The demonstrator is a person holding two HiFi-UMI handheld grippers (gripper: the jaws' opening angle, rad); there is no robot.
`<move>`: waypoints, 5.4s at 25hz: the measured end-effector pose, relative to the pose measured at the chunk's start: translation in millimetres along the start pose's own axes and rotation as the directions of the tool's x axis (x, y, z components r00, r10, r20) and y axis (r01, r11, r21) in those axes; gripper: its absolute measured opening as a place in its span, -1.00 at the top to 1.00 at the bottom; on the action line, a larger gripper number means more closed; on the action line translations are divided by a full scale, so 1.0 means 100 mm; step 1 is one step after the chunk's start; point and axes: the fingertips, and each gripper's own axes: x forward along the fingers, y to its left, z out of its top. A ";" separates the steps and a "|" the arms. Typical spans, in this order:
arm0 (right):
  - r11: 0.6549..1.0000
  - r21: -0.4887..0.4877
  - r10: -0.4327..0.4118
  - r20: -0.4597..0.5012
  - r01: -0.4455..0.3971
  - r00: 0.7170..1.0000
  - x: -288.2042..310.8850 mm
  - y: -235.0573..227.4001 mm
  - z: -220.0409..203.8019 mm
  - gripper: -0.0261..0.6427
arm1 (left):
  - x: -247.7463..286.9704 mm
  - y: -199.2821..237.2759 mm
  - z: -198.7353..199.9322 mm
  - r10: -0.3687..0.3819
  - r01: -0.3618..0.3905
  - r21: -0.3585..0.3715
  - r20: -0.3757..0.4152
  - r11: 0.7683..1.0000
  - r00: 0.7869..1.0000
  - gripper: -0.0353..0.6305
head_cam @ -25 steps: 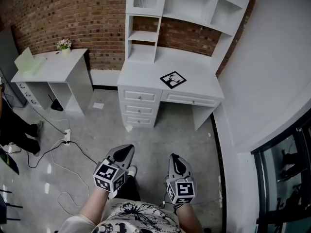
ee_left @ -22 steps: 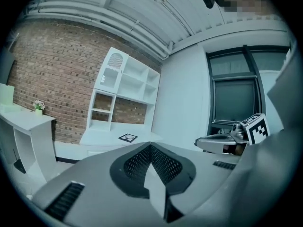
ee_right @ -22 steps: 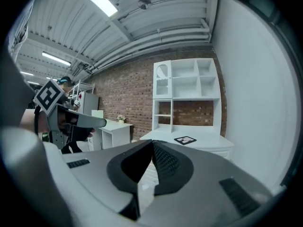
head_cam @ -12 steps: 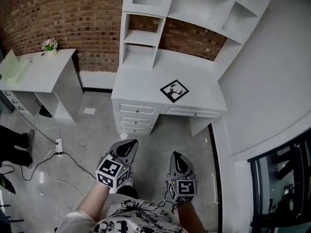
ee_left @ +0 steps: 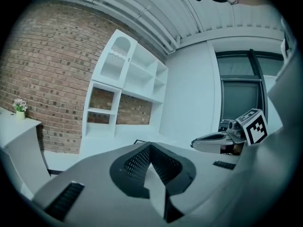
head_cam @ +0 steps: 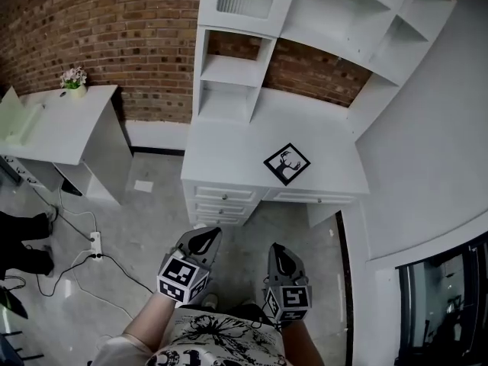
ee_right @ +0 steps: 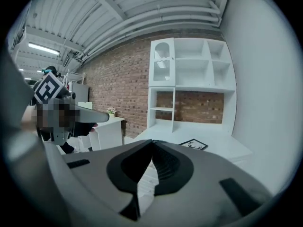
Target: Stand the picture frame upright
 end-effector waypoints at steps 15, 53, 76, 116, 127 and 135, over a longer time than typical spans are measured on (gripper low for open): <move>0.986 0.008 0.165 -0.013 -0.165 0.986 1.54 -1.01 0.12 0.90 | 1.41 0.62 0.16 0.151 -0.153 -0.036 -0.045 0.988 0.987 0.86; 0.971 0.237 0.158 -0.494 -0.043 0.855 3.58 -3.38 -1.17 0.77 | 4.41 1.14 -0.44 0.122 -0.166 -0.118 -0.315 0.979 0.941 0.86; 0.858 0.357 -0.078 -0.622 0.370 0.779 3.95 -3.78 -1.71 0.47 | 4.37 1.24 -0.78 0.080 -0.139 -0.126 -0.388 0.982 0.918 0.86; 0.969 0.207 0.017 -0.601 0.136 0.799 3.66 -3.15 -1.75 0.66 | 3.61 1.08 -1.34 0.076 -0.179 -0.209 -0.422 0.961 0.903 0.86; 0.984 0.170 0.067 -0.616 0.049 0.785 3.58 -3.13 -1.77 0.68 | 3.41 0.93 -1.54 0.122 -0.248 -0.297 -0.384 0.922 0.915 0.86; 0.970 0.243 0.129 -0.601 0.027 0.789 3.50 -3.14 -1.78 0.69 | 3.47 0.57 -1.73 0.069 -0.240 -0.417 -0.385 0.876 0.920 0.86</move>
